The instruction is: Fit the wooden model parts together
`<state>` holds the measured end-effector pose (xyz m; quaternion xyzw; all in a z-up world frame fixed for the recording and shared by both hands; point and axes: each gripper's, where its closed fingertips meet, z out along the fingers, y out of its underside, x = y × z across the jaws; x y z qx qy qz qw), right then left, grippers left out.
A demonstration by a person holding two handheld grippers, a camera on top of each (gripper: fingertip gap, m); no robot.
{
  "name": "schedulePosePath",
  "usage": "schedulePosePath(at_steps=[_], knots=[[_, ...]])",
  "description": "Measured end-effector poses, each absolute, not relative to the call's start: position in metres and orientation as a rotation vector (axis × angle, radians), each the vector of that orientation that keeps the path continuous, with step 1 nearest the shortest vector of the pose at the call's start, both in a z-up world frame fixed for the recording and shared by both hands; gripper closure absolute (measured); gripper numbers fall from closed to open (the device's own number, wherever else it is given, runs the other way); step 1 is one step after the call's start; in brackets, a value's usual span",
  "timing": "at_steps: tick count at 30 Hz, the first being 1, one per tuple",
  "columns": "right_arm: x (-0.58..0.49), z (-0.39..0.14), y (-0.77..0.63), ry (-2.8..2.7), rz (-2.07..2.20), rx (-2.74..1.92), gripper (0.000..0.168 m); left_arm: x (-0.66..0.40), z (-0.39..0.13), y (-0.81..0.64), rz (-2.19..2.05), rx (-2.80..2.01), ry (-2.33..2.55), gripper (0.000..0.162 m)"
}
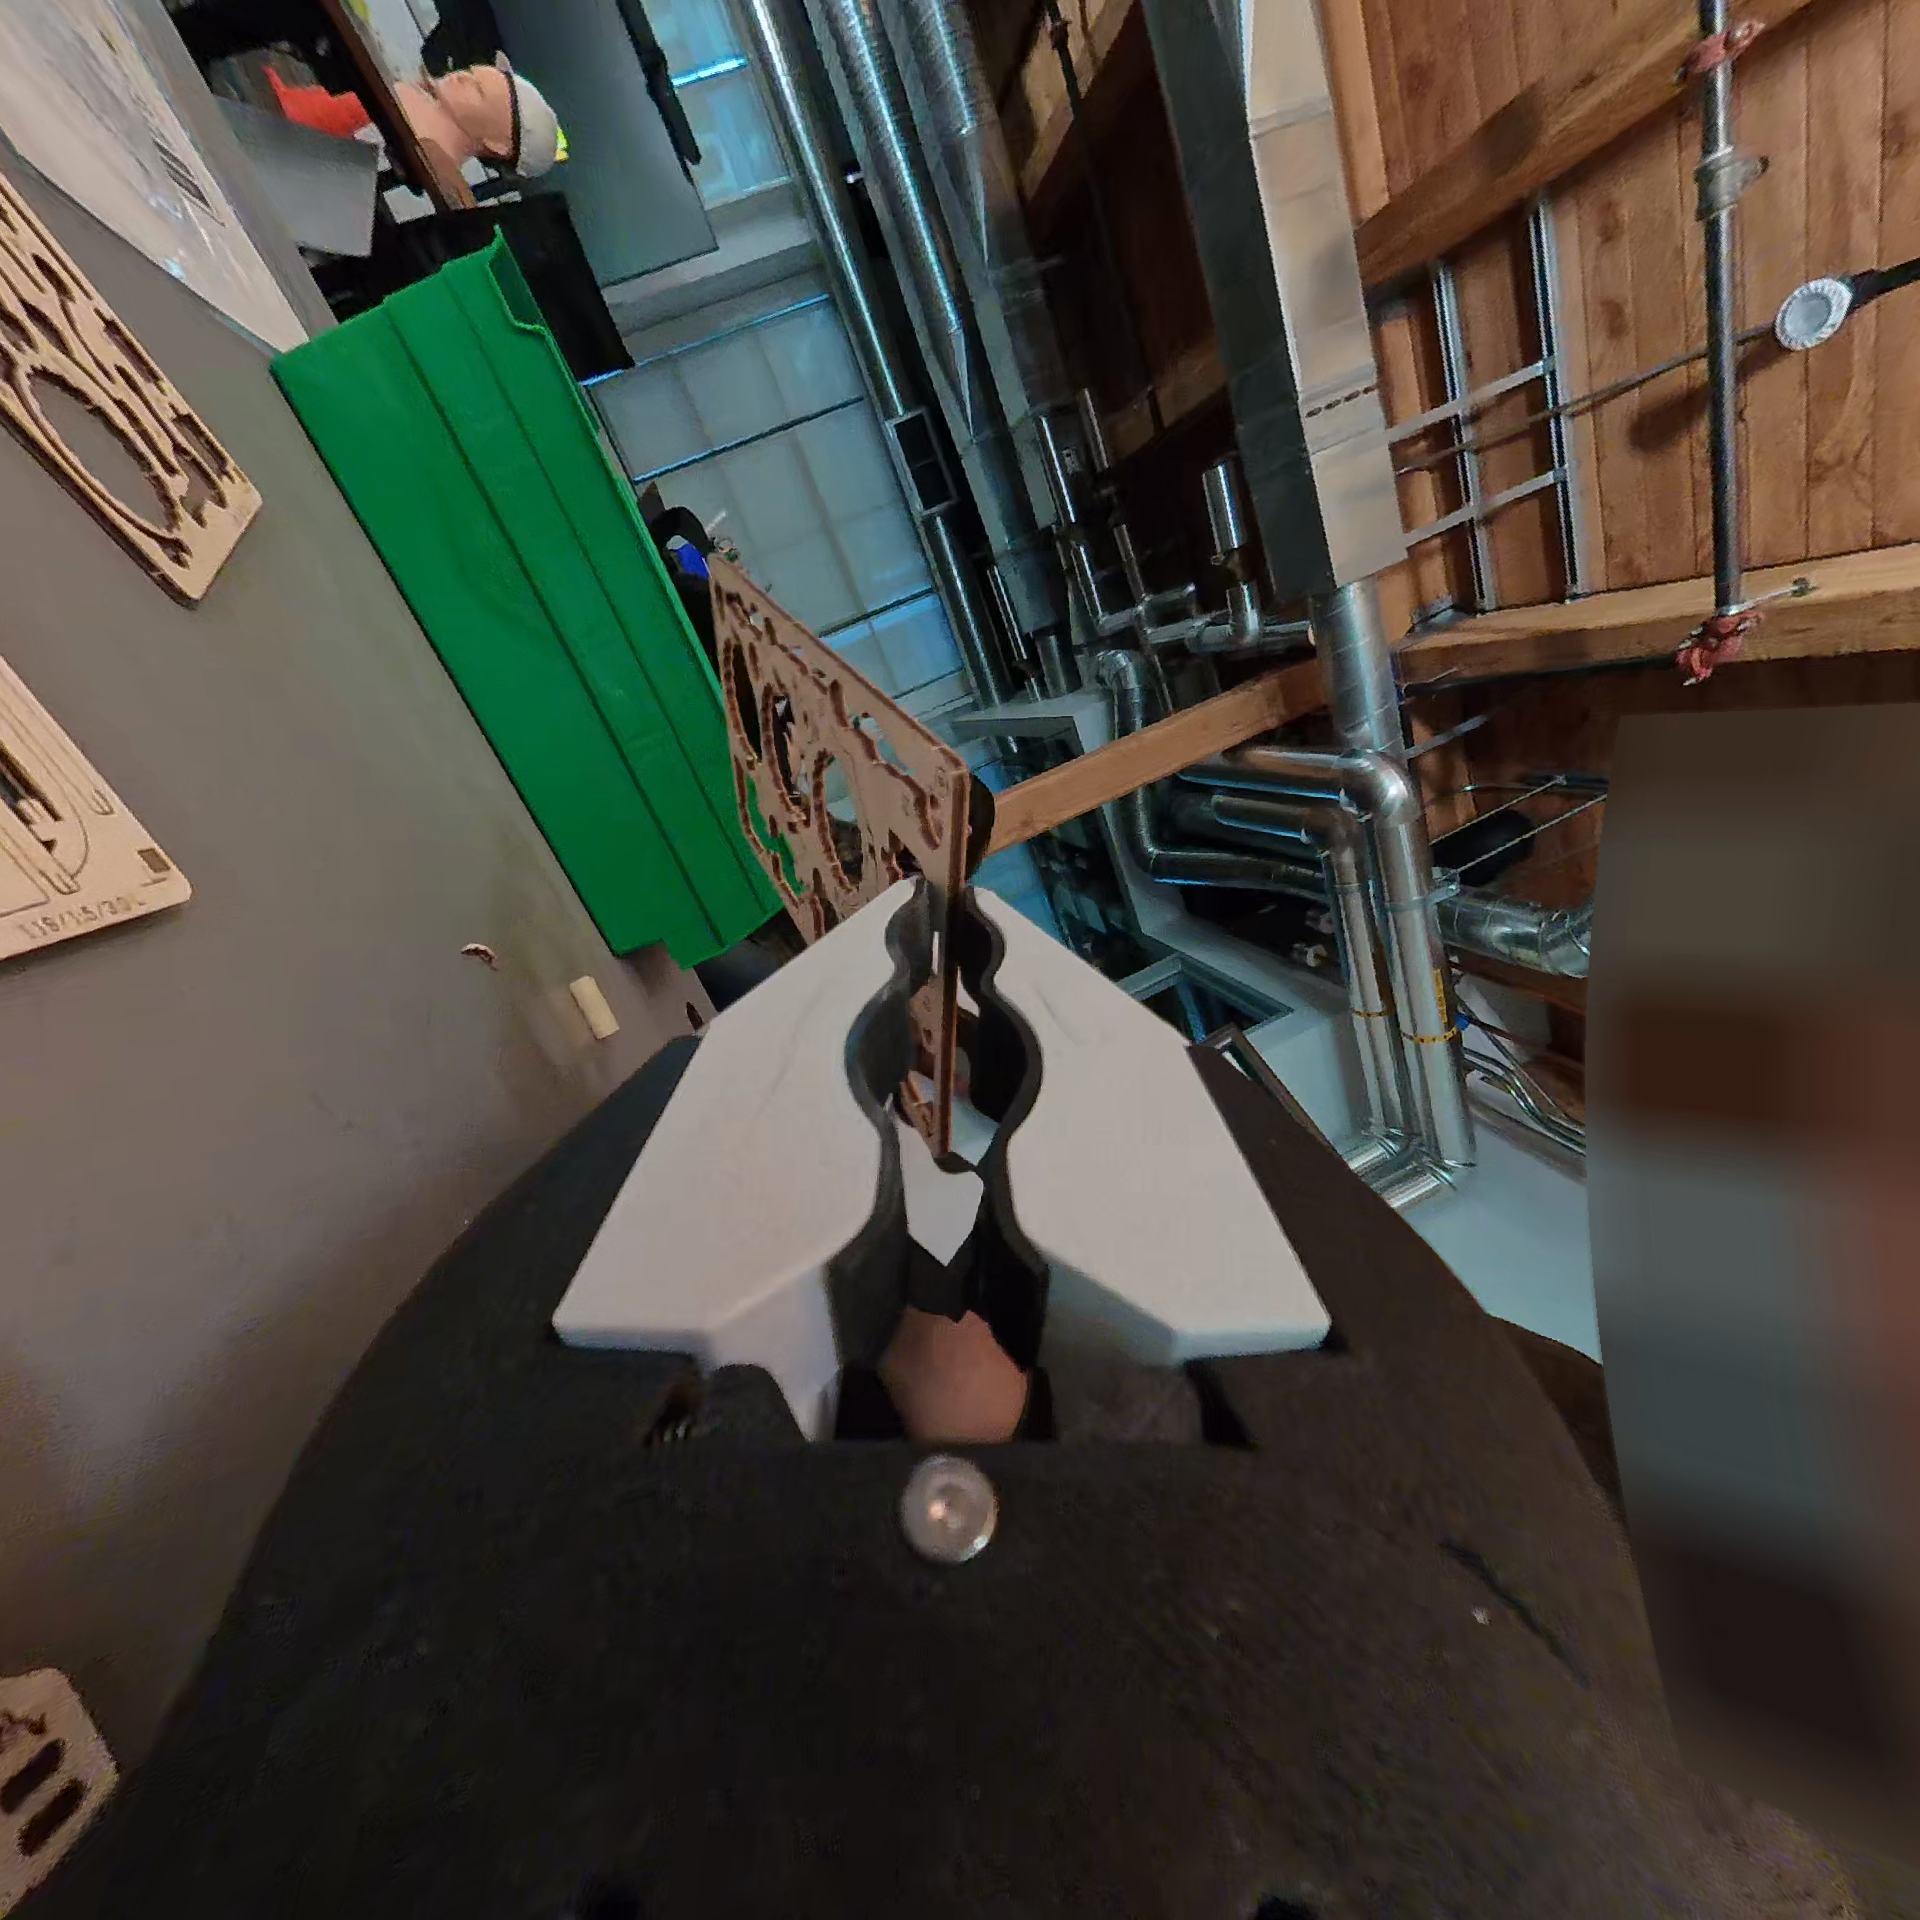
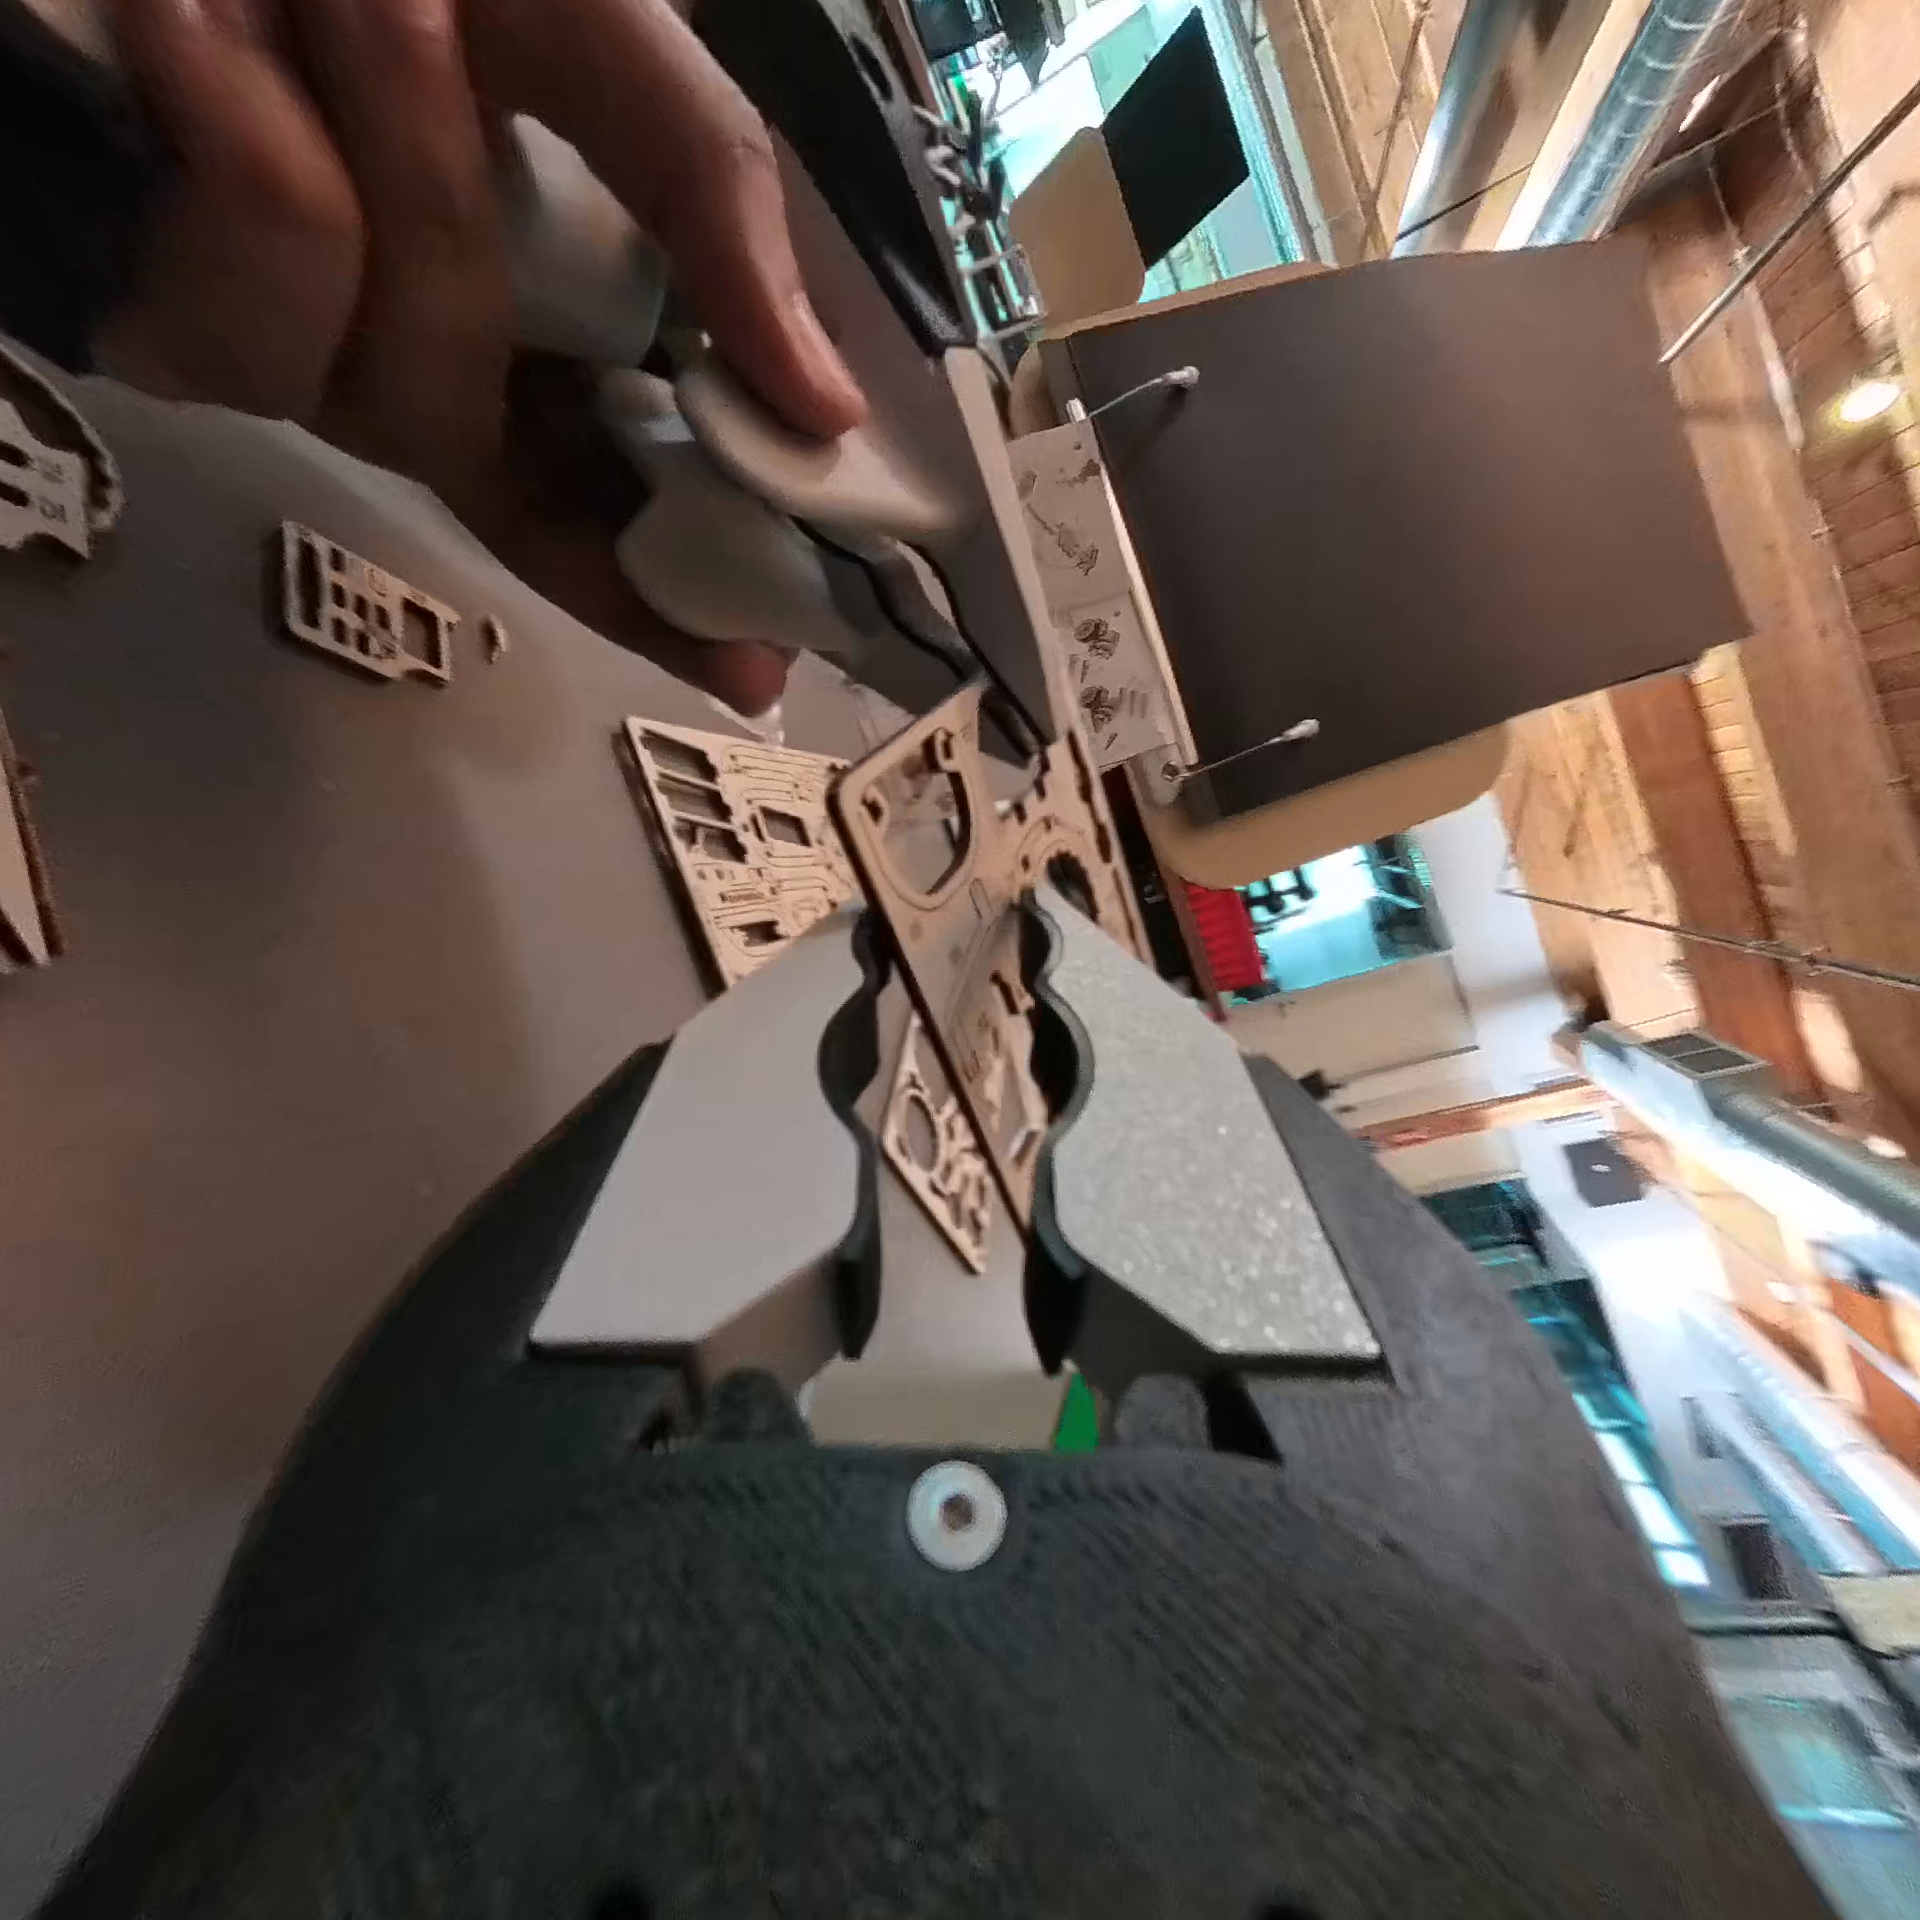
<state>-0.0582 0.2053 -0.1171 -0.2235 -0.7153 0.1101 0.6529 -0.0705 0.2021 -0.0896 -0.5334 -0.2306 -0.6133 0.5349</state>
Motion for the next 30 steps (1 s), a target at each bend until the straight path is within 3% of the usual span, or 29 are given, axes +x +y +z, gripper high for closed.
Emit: schedulePosePath(at_steps=[6, 15, 19, 25, 28, 30], knots=[[-0.052, -0.111, 0.212, -1.584, 0.831, -0.829, 0.126, -0.092, -0.094, 0.2, -1.361, -1.267, -0.566, 0.162], [-0.037, -0.09, 0.295, -0.892, 1.804, -1.534, 0.103, -0.101, -0.077, 0.191, -1.329, -1.185, -0.473, 0.162], [-0.044, -0.086, 0.266, -0.816, 2.155, -1.551, 0.111, -0.082, -0.077, 0.193, -1.377, -1.211, -0.409, 0.162], [-0.037, -0.072, 0.252, -0.661, 2.529, -1.441, 0.168, -0.055, -0.079, 0.193, -1.431, -1.29, -0.302, 0.162], [-0.038, -0.071, 0.252, -0.658, 2.524, -1.449, 0.168, -0.055, -0.076, 0.193, -1.417, -1.286, -0.296, 0.162], [-0.037, -0.068, 0.25, -0.661, 2.513, -1.433, 0.168, -0.058, -0.077, 0.194, -1.41, -1.28, -0.316, 0.149]])
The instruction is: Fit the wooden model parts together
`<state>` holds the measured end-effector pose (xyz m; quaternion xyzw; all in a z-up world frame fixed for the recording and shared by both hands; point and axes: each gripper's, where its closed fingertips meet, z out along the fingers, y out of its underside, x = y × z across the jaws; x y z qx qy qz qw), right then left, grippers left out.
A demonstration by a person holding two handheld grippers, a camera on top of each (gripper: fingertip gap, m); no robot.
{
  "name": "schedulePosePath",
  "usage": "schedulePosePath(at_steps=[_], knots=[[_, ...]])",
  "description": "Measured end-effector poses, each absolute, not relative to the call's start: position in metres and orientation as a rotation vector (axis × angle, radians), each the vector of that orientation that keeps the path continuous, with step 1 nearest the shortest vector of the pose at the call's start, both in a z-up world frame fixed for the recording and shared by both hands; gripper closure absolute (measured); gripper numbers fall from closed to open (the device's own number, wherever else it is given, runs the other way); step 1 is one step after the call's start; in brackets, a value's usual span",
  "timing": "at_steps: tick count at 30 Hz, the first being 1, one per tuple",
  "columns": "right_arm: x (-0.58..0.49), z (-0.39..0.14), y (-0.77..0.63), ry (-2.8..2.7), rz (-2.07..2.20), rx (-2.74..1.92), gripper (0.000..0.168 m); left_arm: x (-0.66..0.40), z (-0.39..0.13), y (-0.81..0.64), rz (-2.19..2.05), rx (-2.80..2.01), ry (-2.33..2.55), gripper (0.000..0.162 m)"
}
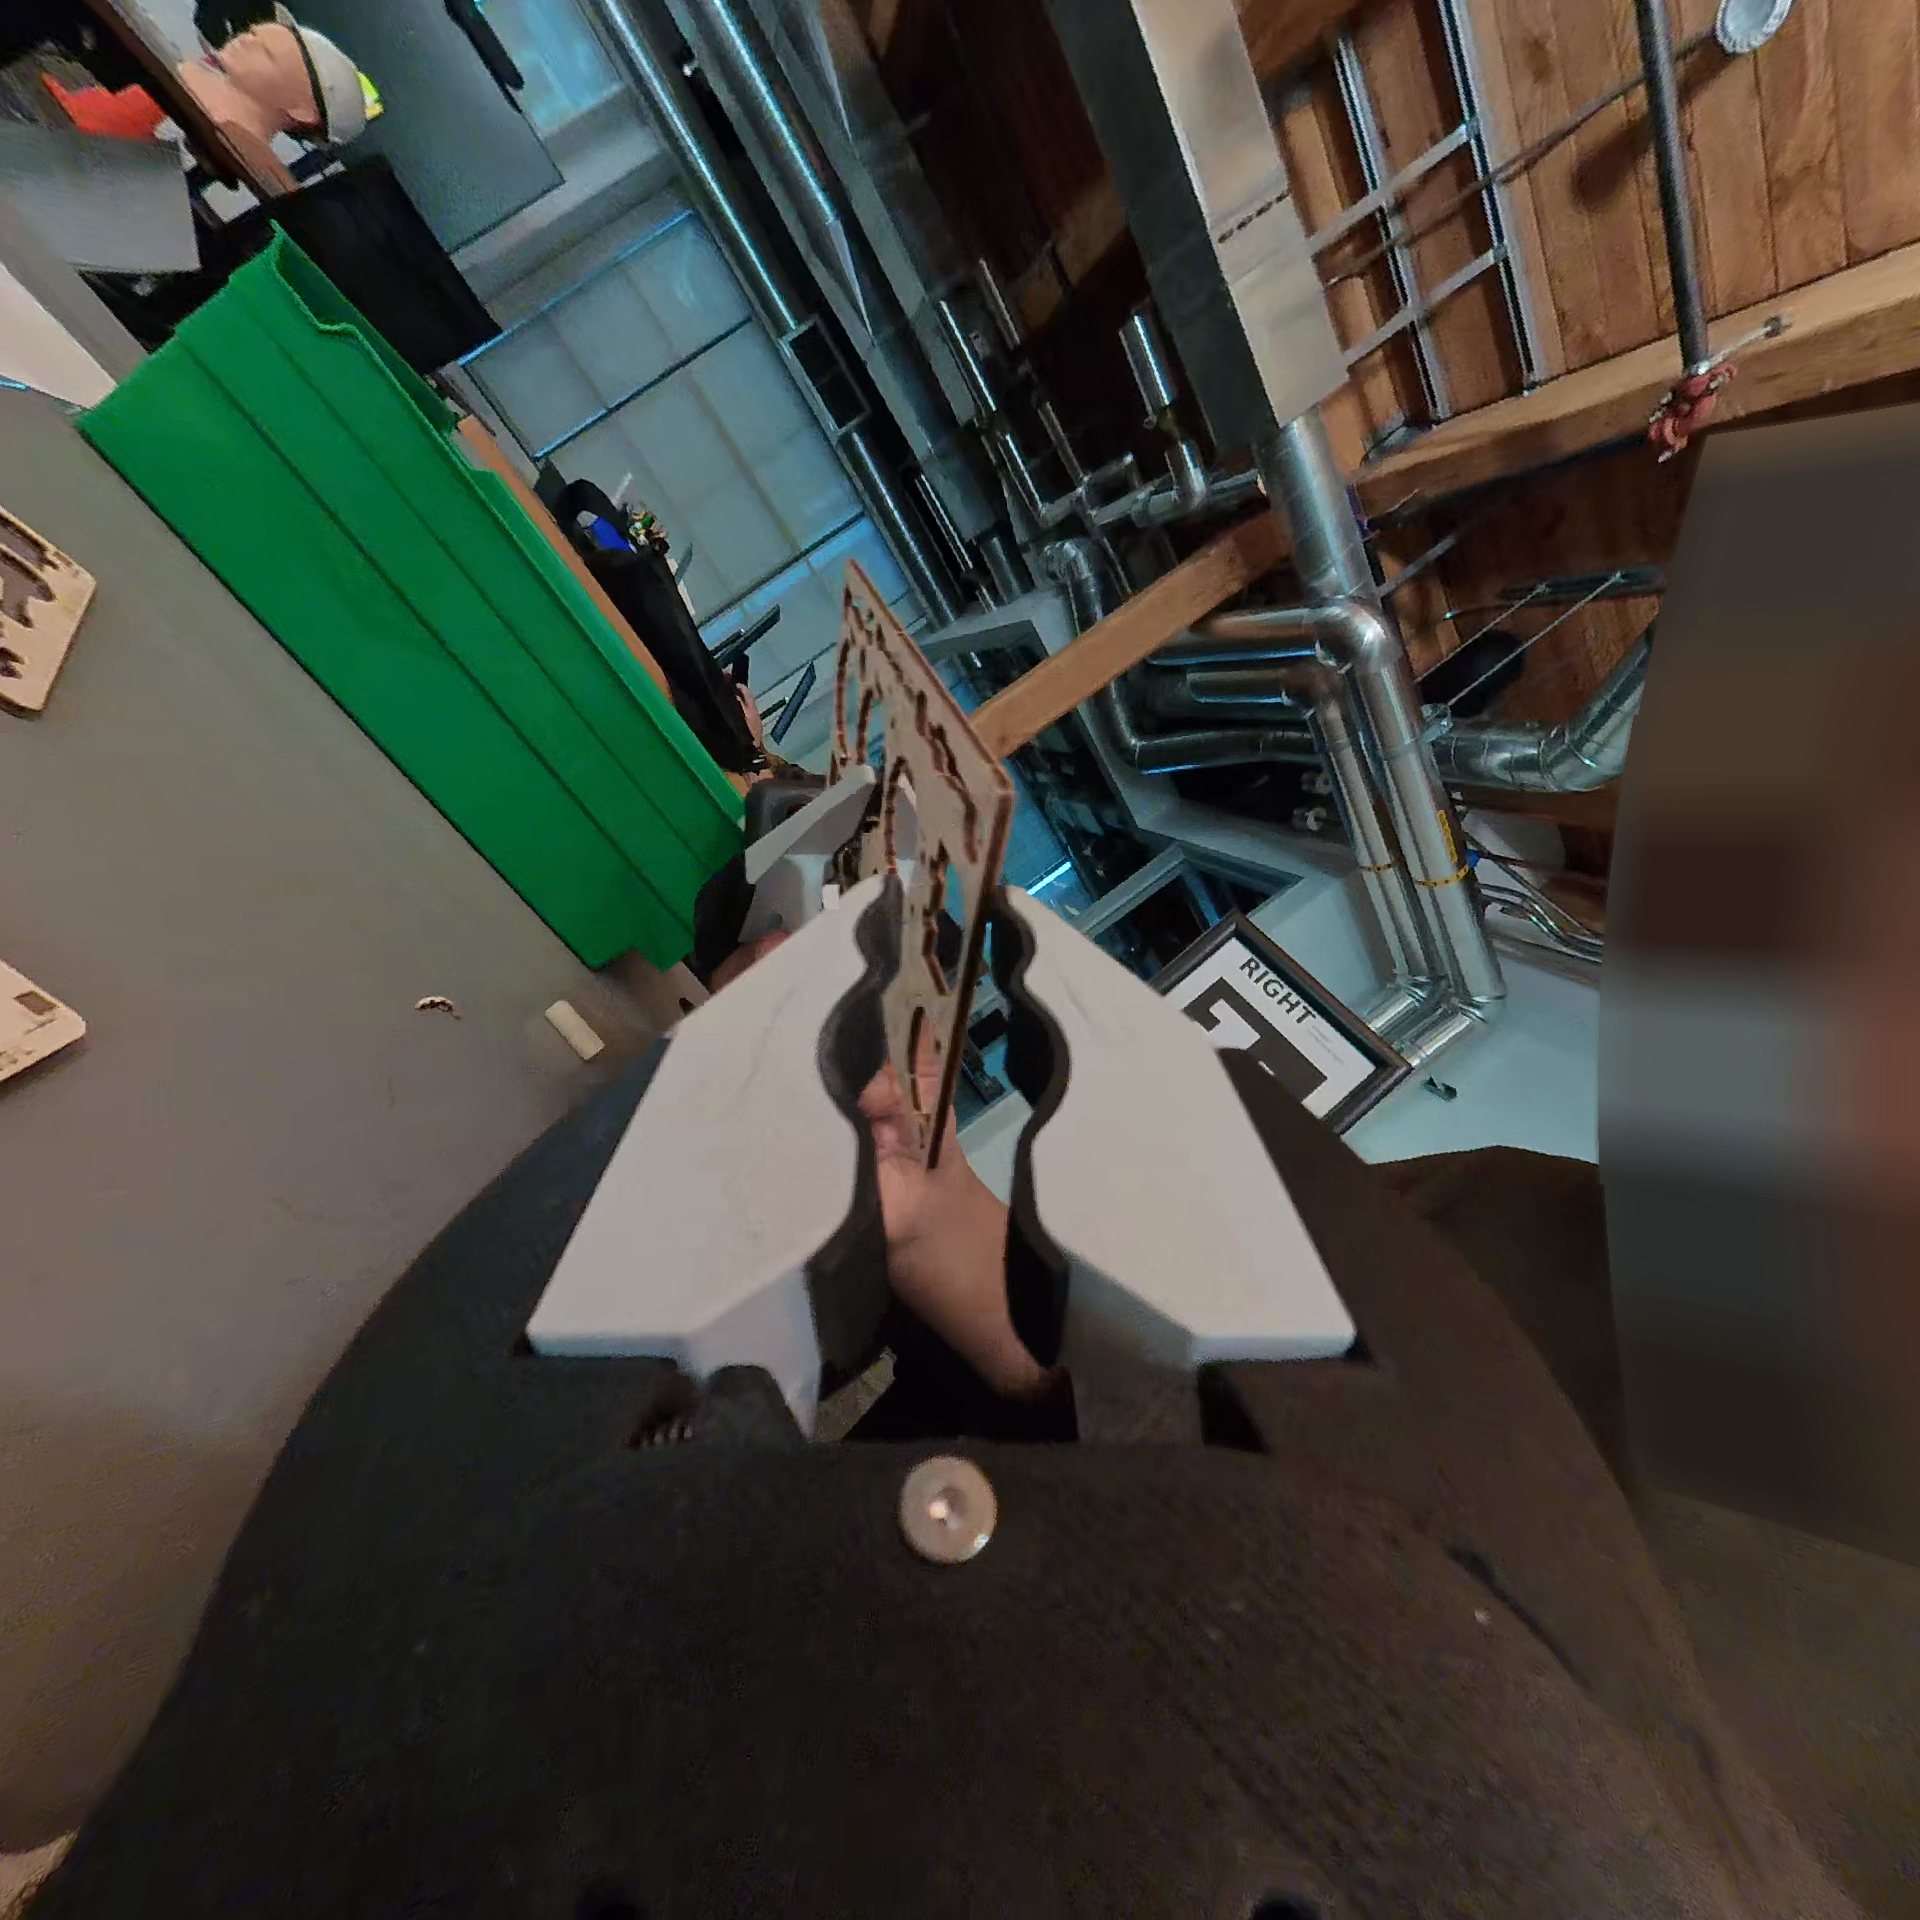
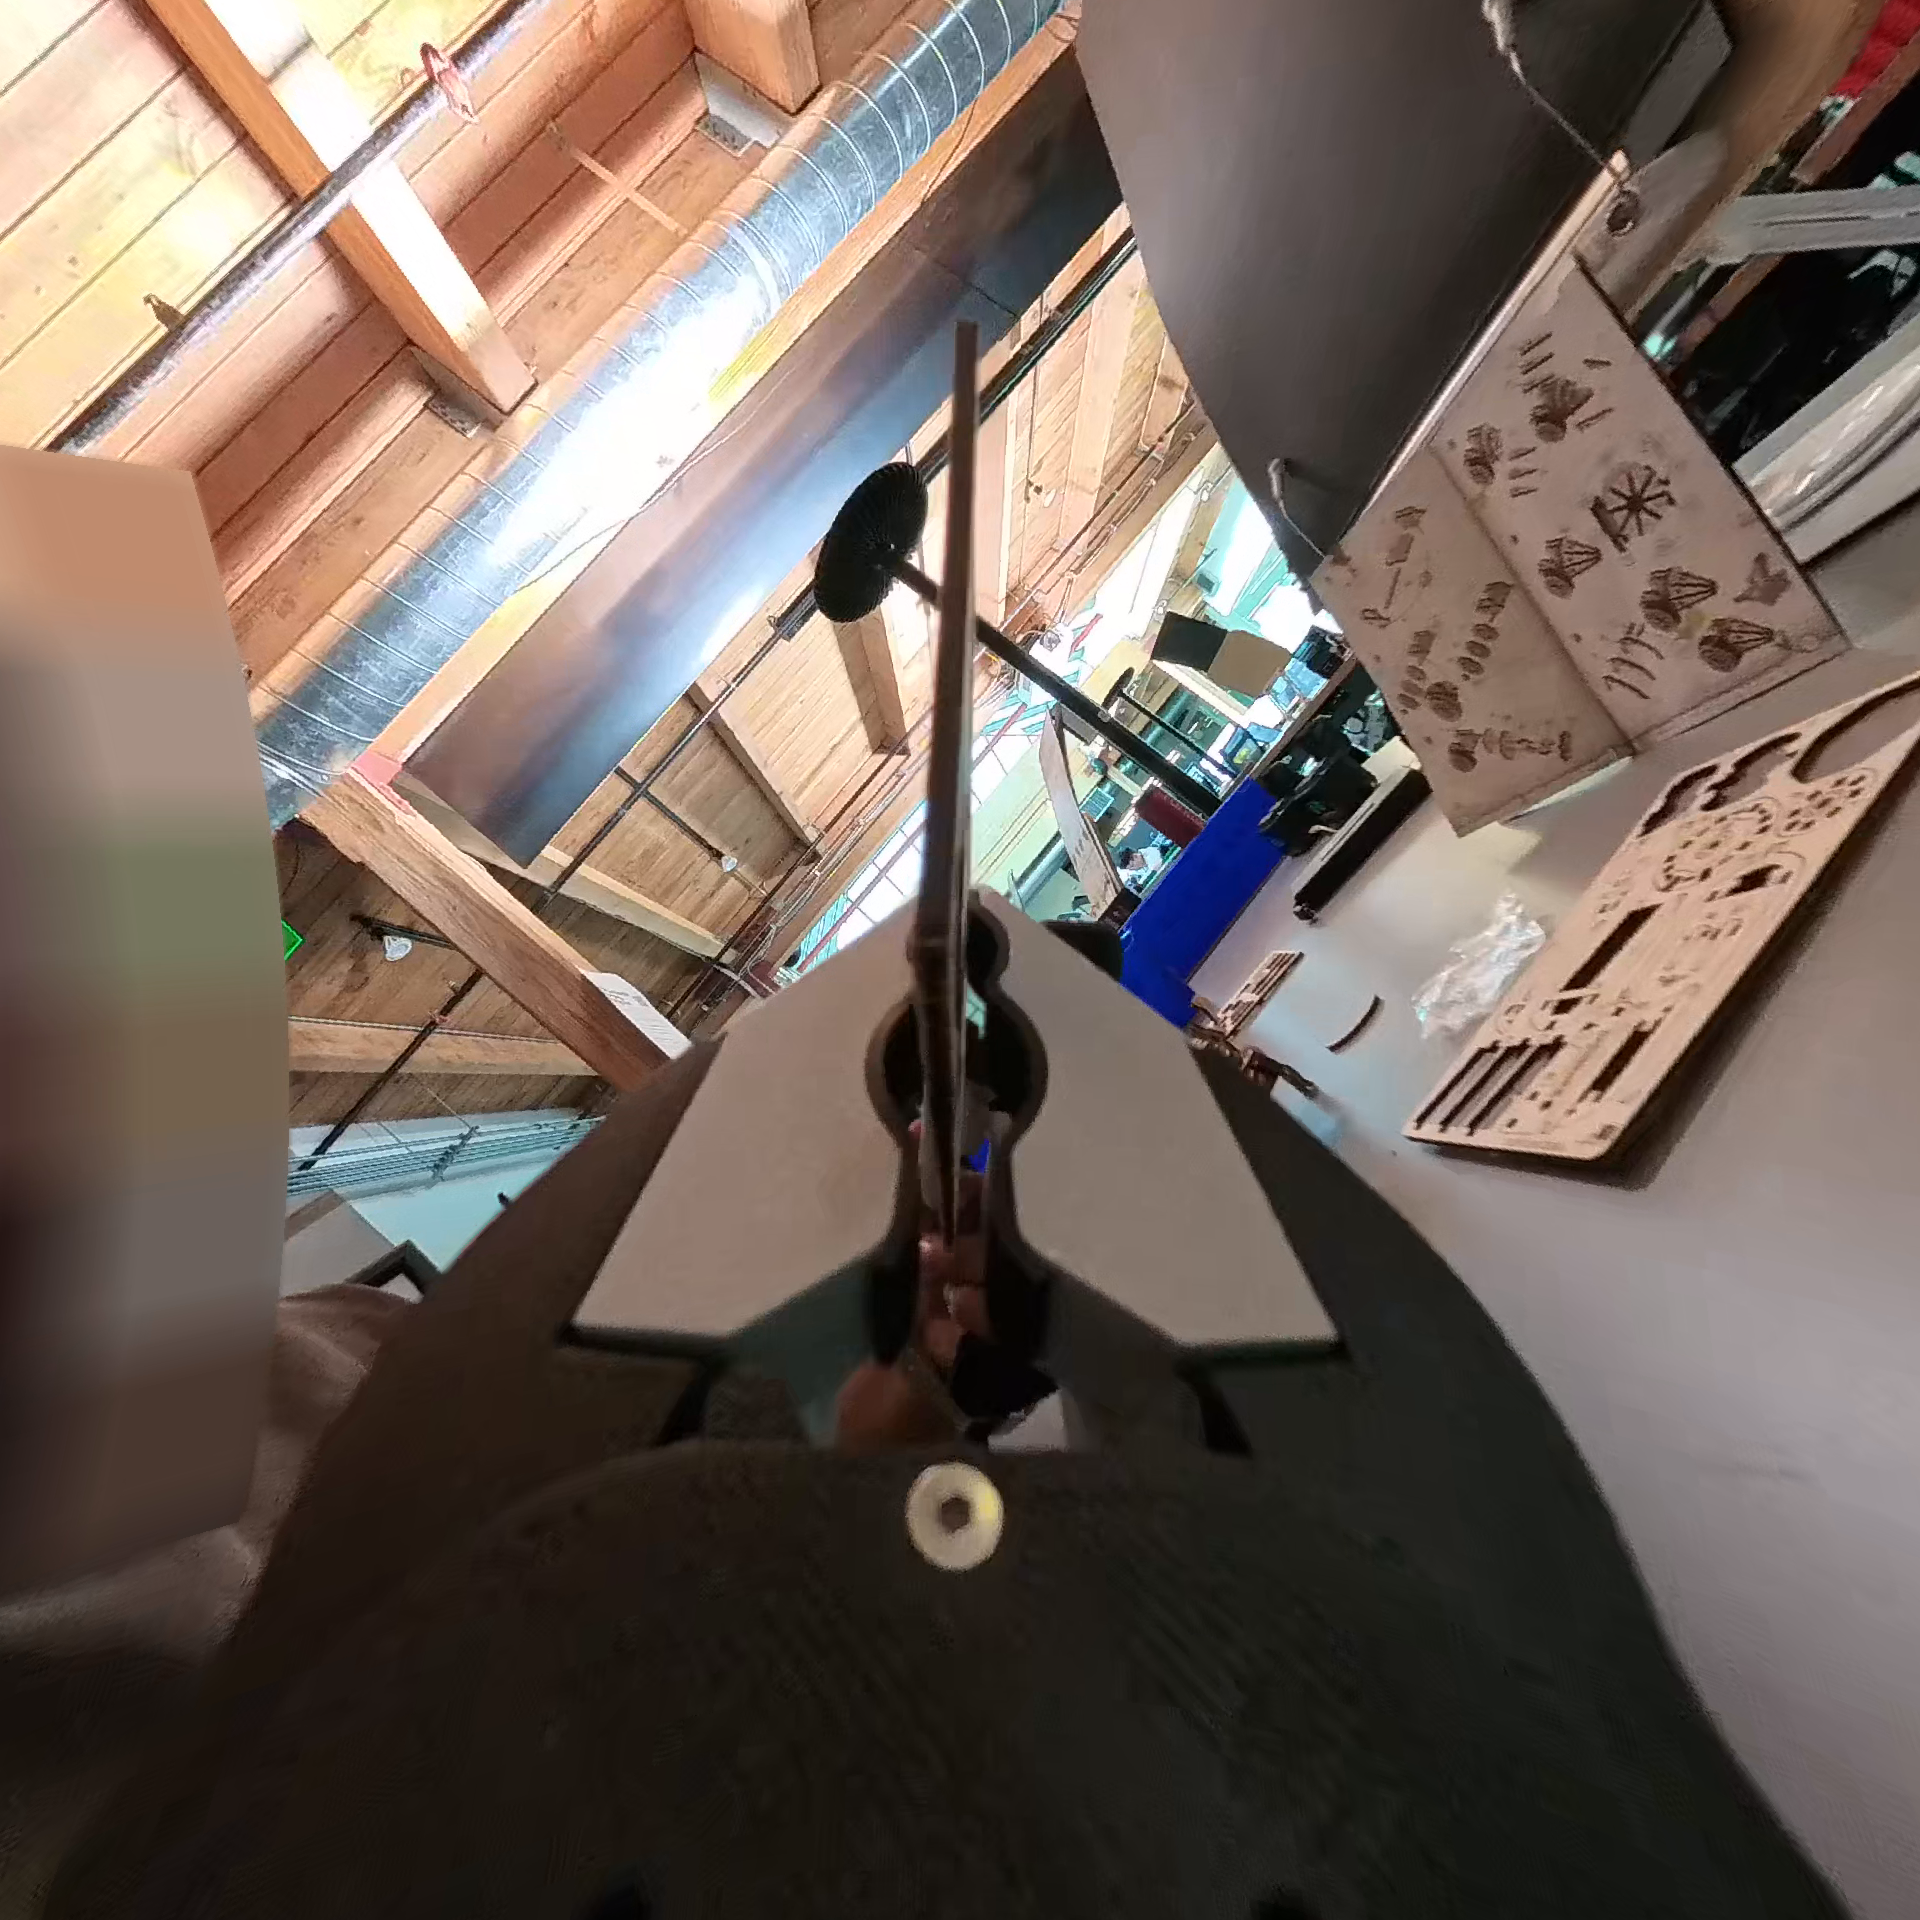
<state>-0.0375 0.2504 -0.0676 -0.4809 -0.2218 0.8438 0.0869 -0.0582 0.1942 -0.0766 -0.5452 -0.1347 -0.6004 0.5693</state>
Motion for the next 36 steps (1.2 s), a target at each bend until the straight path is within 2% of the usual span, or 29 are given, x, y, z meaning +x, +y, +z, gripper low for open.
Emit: schedulePosePath(at_steps=[3, 10, 29, 36], knots=[[-0.039, -0.068, 0.248, -0.656, 2.503, -1.437, 0.168, -0.058, -0.079, 0.196, -1.407, -1.269, -0.341, 0.142], [-0.043, -0.07, 0.238, -0.683, 2.495, -1.463, 0.168, -0.053, -0.077, 0.196, -1.412, -1.259, -0.332, 0.158], [-0.047, -0.086, 0.243, -0.69, 2.475, -1.588, 0.168, -0.054, -0.089, 0.201, -1.324, -1.334, -0.37, 0.159], [-0.046, -0.081, 0.24, -0.753, 2.406, -1.561, 0.168, -0.056, -0.084, 0.198, -1.459, -1.258, -0.386, 0.157]])
